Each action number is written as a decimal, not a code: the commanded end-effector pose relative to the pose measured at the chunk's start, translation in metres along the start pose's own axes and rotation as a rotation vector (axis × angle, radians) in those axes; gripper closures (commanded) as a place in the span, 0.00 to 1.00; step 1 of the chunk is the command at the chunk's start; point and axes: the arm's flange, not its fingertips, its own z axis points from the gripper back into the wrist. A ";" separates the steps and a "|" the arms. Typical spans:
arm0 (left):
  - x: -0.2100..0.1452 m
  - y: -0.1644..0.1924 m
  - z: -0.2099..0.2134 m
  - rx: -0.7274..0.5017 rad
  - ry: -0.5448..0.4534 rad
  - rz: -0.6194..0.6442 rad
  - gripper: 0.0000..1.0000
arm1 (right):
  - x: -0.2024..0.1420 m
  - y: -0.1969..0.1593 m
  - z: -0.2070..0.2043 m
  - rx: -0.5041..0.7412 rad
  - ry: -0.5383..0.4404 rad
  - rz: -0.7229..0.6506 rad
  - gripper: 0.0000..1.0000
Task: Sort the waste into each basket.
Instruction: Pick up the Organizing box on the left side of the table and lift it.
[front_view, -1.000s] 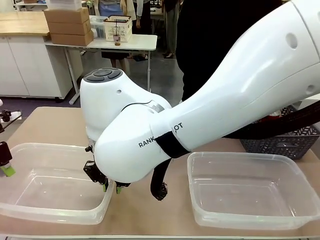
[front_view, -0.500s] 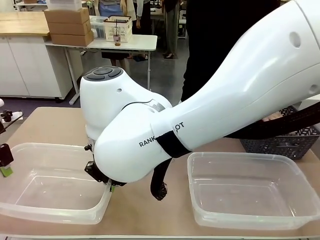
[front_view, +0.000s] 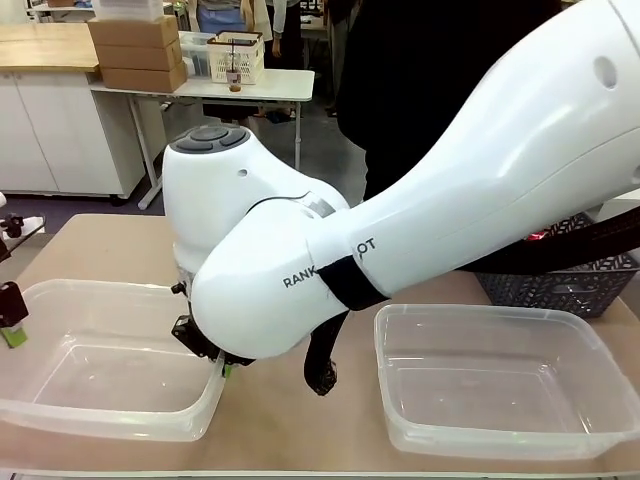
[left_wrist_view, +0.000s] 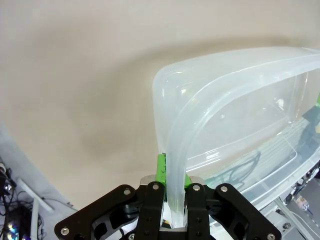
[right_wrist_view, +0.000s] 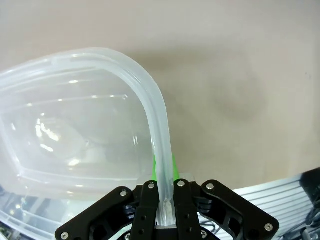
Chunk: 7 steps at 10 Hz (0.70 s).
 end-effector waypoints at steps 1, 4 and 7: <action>-0.002 -0.026 0.029 0.003 -0.064 0.031 1.00 | 0.011 -0.022 0.026 -0.018 -0.011 -0.017 1.00; 0.016 -0.078 0.100 0.043 -0.182 0.015 1.00 | 0.038 -0.068 0.112 0.013 0.012 0.026 1.00; 0.031 -0.130 0.157 0.034 -0.244 -0.073 1.00 | 0.050 -0.105 0.160 0.015 -0.009 0.097 1.00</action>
